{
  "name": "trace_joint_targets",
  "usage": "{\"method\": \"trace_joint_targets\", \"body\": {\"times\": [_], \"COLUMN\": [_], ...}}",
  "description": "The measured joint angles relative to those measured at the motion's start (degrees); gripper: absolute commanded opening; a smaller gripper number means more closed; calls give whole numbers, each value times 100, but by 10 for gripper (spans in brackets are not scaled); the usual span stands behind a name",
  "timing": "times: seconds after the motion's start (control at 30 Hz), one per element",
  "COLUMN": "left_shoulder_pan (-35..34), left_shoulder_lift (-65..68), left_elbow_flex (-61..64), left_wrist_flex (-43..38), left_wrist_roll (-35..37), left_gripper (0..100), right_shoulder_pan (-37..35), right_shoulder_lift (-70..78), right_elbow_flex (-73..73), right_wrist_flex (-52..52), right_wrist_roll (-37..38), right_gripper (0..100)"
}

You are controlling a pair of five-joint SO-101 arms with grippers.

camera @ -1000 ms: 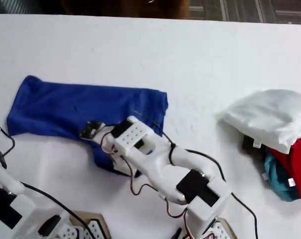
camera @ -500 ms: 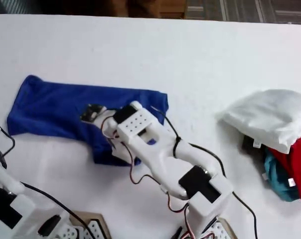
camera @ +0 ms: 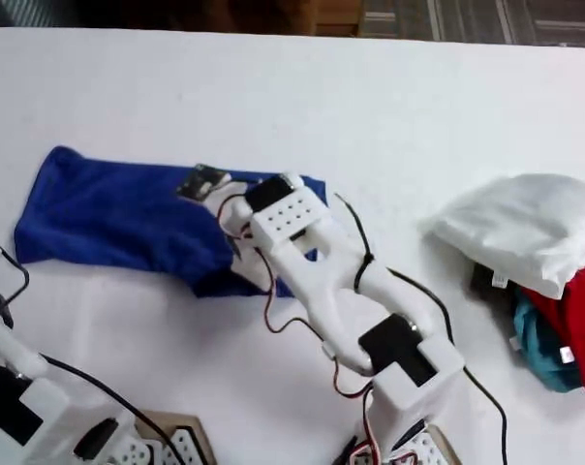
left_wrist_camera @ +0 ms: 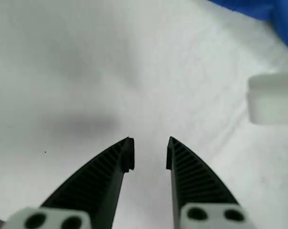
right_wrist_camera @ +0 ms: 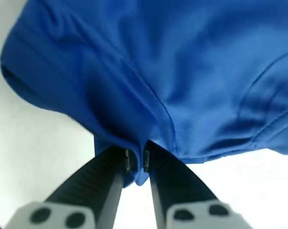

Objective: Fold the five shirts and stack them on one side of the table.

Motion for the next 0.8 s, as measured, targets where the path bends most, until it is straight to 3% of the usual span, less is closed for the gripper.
{"method": "trace_joint_targets", "body": {"times": [0.67,0.8], "left_shoulder_pan": [0,0], "left_shoulder_lift": [0,0], "left_elbow_flex": [0,0], "left_wrist_flex": [0,0], "left_wrist_roll": [0,0], "left_gripper": [138,138], "right_shoulder_pan": [70,193], "right_shoulder_lift": [123,554], "right_elbow_flex": [0,0], "right_wrist_flex": [-1380,-1380], "right_wrist_roll": [255,360], "right_gripper": [27,118]}}
